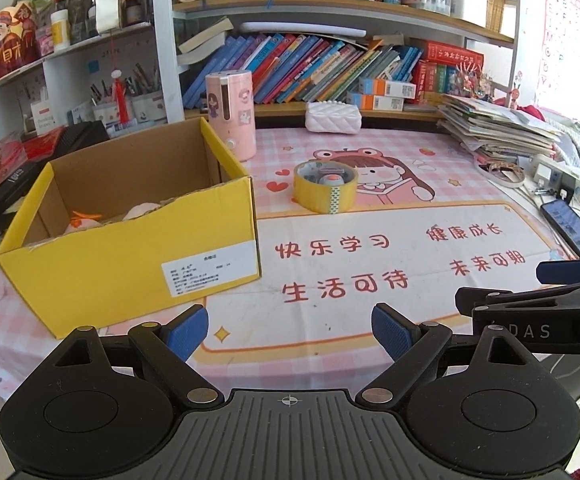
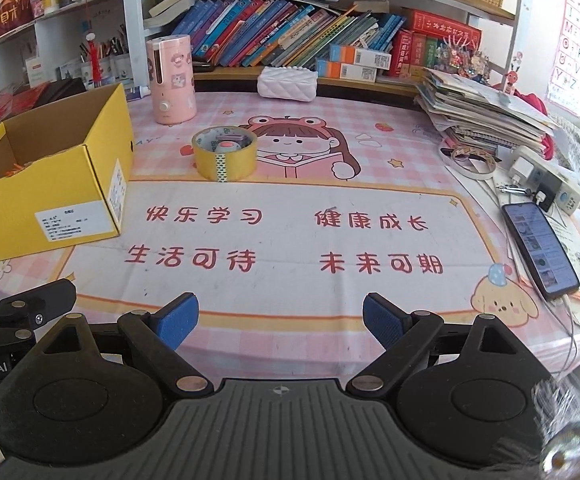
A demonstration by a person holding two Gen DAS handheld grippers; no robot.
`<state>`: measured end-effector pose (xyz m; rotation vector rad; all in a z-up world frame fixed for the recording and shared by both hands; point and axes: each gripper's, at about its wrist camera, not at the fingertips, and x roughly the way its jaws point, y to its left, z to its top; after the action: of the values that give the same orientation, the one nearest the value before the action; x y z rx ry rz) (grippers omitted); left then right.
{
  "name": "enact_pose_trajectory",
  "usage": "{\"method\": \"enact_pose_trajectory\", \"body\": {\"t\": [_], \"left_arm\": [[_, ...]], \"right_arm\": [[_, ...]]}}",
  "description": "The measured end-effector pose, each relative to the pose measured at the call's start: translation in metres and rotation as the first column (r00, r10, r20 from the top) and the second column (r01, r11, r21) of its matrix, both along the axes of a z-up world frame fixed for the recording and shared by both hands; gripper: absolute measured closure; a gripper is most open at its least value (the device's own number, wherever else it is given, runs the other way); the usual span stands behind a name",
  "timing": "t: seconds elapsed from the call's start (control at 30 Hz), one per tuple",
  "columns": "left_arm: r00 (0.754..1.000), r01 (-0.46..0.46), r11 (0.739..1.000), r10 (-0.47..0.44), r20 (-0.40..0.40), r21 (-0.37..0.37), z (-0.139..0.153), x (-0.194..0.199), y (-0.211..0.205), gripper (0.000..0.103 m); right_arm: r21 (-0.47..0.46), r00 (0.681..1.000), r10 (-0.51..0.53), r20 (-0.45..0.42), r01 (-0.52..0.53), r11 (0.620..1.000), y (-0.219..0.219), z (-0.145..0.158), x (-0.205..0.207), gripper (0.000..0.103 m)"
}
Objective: Organize objects
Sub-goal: 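Withdraw both tools from the box toward the yellow tape roll, then grasp the yellow tape roll with the left tool and lift it off the toy car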
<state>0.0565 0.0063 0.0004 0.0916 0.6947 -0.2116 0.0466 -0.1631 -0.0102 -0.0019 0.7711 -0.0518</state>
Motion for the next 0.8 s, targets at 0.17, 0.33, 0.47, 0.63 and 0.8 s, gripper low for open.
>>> {"method": "enact_pose_trajectory", "body": {"t": [0.17, 0.33, 0.47, 0.63, 0.8], "left_arm": [[1.0, -0.008, 1.0, 0.008, -0.001, -0.001, 0.0, 0.016, -0.012, 0.012], [1.0, -0.018, 1.0, 0.018, 0.0, -0.005, 0.0, 0.034, -0.027, 0.012], [0.999, -0.041, 0.999, 0.041, -0.001, -0.007, -0.002, 0.048, -0.038, 0.012], [0.998, -0.067, 0.998, 0.067, -0.007, -0.006, -0.002, 0.064, -0.052, 0.012], [0.995, -0.094, 0.996, 0.094, -0.012, -0.003, -0.003, 0.078, -0.065, 0.012]], "right_arm": [[0.002, 1.0, 0.021, -0.005, -0.021, 1.0, -0.009, 0.0, 0.021, 0.014], [0.004, 0.999, 0.044, -0.005, -0.044, 0.999, -0.021, 0.001, 0.044, 0.014], [0.003, 0.997, 0.074, -0.004, -0.074, 0.997, -0.031, 0.002, 0.064, 0.014], [0.006, 0.994, 0.107, -0.006, -0.107, 0.994, -0.044, 0.001, 0.089, 0.014], [0.013, 0.989, 0.149, -0.008, -0.149, 0.989, -0.055, 0.0, 0.11, 0.014]]}}
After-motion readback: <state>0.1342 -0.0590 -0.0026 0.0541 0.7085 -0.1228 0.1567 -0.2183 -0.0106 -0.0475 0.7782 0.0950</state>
